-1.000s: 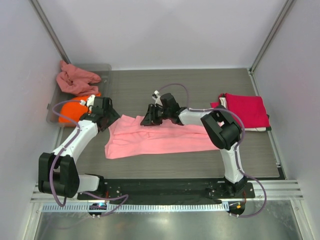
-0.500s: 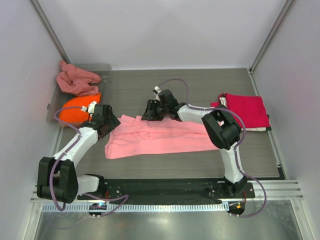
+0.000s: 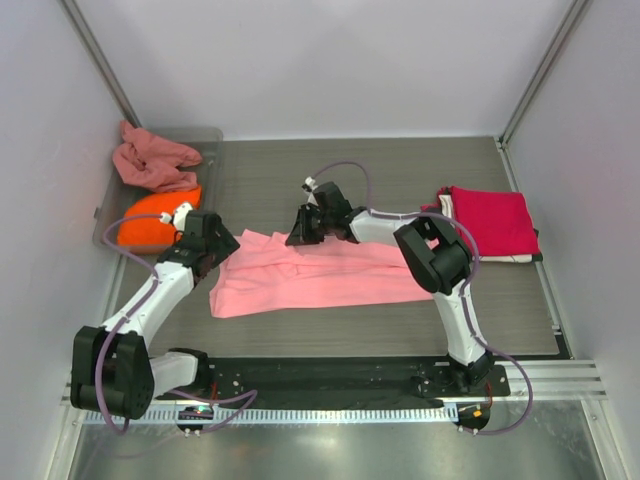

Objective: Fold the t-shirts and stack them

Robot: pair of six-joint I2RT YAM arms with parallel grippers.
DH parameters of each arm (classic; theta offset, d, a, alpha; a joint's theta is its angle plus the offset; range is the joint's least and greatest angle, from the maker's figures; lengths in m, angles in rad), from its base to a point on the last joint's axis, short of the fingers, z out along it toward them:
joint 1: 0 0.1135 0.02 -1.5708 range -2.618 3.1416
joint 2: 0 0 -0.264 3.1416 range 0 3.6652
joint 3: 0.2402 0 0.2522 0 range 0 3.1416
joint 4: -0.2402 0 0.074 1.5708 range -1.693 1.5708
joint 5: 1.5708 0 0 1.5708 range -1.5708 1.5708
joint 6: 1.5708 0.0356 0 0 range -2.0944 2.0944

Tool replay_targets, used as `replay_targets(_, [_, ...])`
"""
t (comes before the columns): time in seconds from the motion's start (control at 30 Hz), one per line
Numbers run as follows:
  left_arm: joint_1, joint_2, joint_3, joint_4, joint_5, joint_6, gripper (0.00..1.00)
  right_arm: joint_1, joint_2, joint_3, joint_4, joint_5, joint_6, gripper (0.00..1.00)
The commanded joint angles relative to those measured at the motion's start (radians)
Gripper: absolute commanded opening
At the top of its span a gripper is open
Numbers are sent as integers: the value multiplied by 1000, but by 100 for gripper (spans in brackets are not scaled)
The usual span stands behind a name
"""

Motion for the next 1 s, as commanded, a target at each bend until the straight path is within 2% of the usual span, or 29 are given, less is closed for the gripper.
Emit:
replay_targets(0.0, [2,-15,3,37,-28,23,72,1,-44,-10,70,-45,-6,3])
replay_targets(0.3, [2,36,29,24,-21,26,71,4,-246,-236,214,-185,1,3])
replay_targets(0.47, [2,88,48,21,7,34,71,17,-303,-389,303,-251,35,18])
replay_targets(0.6, [2,119,61,17,22,34,71,44,-337,-491,358,-283,49,23])
replay_targets(0.63, [2,123,63,18,24,37,71,49,-340,-504,352,-295,46,38])
replay_targets(0.73, [2,143,72,21,35,43,71,58,-351,-543,334,-295,26,65])
replay_targets(0.83, [2,162,86,23,25,35,71,57,-381,-523,262,-210,-19,71])
replay_targets(0.97, [2,185,109,3,5,11,70,57,-392,-462,211,-118,-31,73])
